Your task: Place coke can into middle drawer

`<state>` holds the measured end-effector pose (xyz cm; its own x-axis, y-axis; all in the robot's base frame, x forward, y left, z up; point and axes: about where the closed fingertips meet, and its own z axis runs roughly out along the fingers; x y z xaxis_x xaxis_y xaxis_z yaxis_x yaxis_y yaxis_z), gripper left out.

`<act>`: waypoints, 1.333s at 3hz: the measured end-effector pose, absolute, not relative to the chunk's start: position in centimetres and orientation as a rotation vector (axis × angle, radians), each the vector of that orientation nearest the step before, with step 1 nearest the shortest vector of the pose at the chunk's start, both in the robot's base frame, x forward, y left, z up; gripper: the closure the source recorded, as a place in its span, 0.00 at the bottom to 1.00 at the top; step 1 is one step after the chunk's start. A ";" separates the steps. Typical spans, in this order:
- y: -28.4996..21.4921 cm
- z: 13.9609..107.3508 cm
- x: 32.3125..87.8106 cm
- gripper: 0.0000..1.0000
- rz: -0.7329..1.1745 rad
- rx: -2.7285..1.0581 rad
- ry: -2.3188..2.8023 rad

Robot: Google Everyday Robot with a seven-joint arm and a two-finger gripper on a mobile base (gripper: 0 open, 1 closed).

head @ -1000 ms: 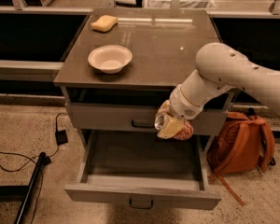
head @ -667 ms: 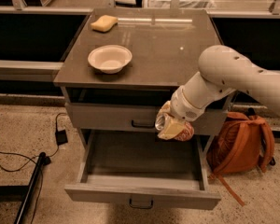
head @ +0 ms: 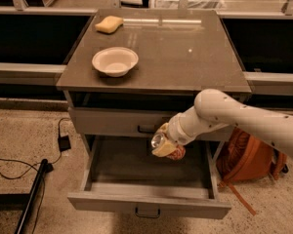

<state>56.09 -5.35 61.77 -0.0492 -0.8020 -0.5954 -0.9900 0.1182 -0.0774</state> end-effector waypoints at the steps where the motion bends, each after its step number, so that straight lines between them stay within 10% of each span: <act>1: -4.9 59.8 56.4 1.00 0.510 -1.703 1.891; 4: -7.1 50.3 55.2 1.00 0.584 -1.607 1.785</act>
Offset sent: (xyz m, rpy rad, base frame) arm -0.0021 -0.0325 -0.1496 0.2389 -0.0745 -0.0477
